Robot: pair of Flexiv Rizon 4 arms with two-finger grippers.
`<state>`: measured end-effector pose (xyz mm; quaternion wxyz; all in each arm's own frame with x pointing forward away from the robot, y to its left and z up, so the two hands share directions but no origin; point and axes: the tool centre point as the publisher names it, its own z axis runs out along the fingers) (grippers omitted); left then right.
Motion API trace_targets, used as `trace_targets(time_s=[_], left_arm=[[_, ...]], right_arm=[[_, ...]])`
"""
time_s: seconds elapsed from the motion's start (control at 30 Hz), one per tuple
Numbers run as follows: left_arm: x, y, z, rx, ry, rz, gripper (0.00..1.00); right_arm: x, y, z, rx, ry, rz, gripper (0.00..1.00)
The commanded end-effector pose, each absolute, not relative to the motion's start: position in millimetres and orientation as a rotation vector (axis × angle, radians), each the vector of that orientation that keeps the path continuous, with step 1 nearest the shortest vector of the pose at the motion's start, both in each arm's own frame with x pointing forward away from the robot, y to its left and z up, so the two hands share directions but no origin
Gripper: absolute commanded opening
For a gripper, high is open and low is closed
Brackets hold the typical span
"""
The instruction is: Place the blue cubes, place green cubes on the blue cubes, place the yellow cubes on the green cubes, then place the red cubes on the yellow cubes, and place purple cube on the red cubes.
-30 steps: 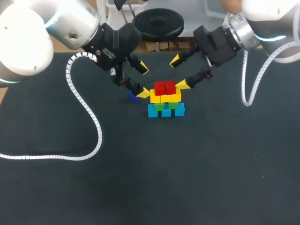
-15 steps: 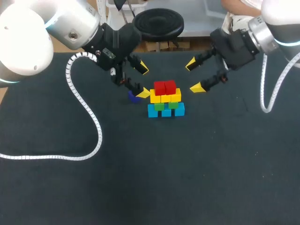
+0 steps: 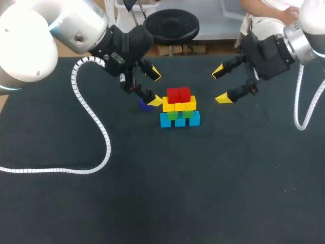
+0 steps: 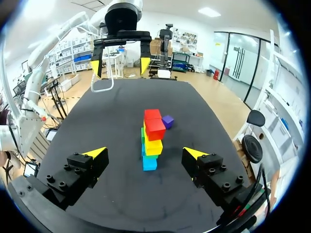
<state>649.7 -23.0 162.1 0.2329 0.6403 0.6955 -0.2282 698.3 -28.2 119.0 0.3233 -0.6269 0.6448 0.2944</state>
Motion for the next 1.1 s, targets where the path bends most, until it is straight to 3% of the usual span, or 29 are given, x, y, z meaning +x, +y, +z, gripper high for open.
trace_targets(time_s=[0.03, 0.73, 1.1], left_arm=[[650.6, -22.3, 162.1, 1.761, 1.909, -0.629, 1.0], [663.8, -24.7, 170.1, 1.797, 1.947, -0.589, 1.0], [653.7, 14.6, 155.1, 1.733, 2.274, -0.507, 1.0]], right_arm=[[695.1, -30.1, 119.7, -1.639, 1.69, 0.768, 1.0], [695.1, -30.1, 119.7, -1.639, 1.69, 0.768, 1.0], [695.1, -30.1, 119.7, -1.639, 1.69, 0.768, 1.0]])
